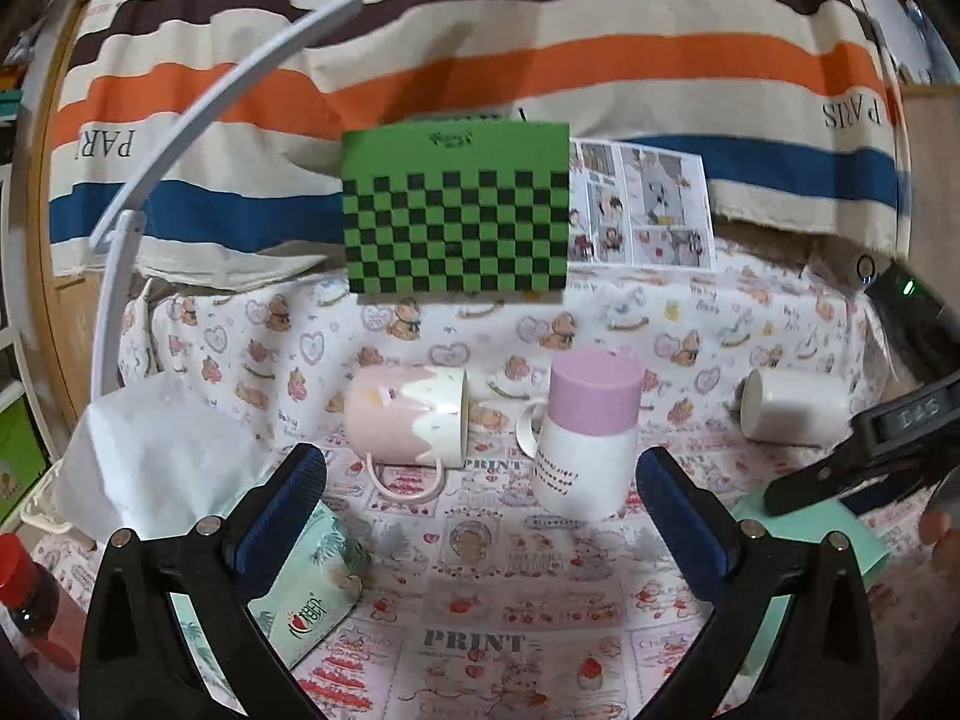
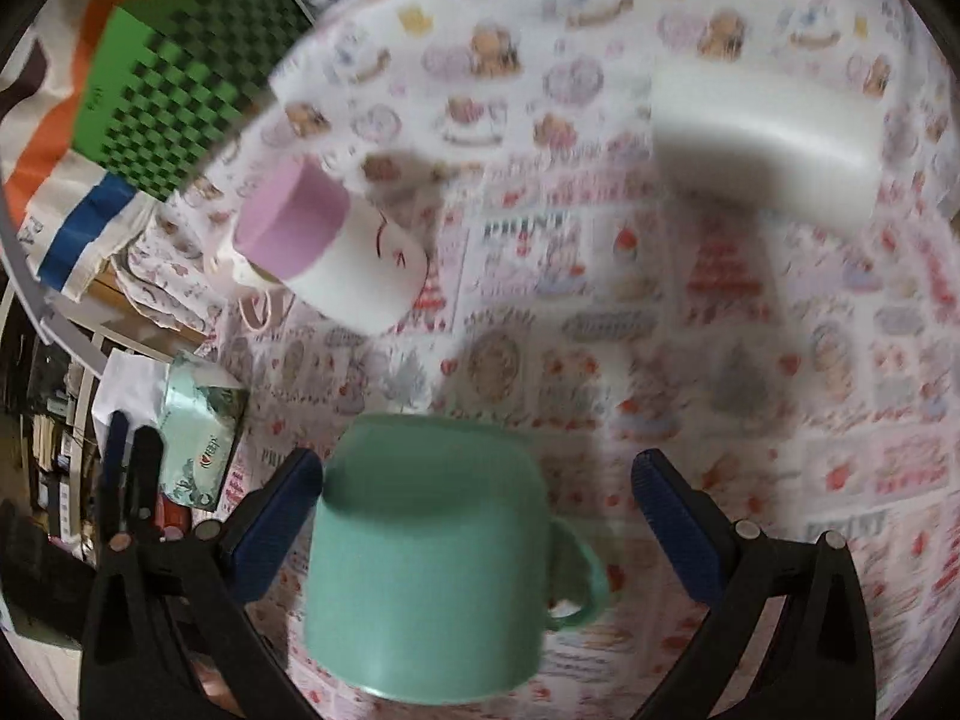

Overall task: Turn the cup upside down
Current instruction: 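Lift the mint-green mug and rotate it rim-down with the right gripper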

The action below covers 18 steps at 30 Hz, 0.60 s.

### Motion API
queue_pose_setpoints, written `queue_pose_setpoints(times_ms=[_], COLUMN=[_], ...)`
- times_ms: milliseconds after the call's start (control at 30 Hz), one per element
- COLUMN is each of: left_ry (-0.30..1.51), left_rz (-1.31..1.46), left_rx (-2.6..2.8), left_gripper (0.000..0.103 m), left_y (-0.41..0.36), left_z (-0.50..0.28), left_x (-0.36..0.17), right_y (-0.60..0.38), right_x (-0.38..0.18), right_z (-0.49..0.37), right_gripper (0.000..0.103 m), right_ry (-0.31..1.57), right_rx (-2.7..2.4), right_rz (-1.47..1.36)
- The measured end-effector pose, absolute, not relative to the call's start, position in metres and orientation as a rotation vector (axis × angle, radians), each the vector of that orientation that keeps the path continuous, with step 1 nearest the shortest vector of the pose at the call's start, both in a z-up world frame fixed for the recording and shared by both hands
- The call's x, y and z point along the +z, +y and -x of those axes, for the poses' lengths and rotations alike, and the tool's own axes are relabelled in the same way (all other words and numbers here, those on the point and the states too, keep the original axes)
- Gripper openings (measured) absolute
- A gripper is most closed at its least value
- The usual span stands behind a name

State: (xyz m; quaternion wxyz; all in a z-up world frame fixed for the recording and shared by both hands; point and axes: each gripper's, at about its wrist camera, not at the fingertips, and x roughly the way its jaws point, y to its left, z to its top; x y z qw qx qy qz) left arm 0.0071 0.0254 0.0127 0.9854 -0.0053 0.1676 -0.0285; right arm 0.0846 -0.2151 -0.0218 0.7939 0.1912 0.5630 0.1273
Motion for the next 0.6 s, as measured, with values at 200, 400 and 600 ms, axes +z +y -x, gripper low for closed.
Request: queue_pose_setpoints(times_ms=[200, 400, 600], left_ry=[0.357, 0.399, 0.394], left_rz=[0.121, 0.131, 0.149], left_rx=[-0.050, -0.010, -0.007], left_gripper=[0.102, 0.102, 0.102], left_y=[0.048, 0.056, 0.062], left_z=[-0.009, -0.016, -0.014], left_x=[0.017, 0.014, 0.015], right_y=[-0.196, -0.168, -0.171], right_x=[-0.023, -0.031, -0.022], right_z=[-0.092, -0.093, -0.090], right_gripper=[0.103, 0.093, 0.090], right_ry=[1.264, 1.343, 1.306], right_rx=[0.294, 0.338, 0.305], right_rz=[-0.360, -0.190, -0.164])
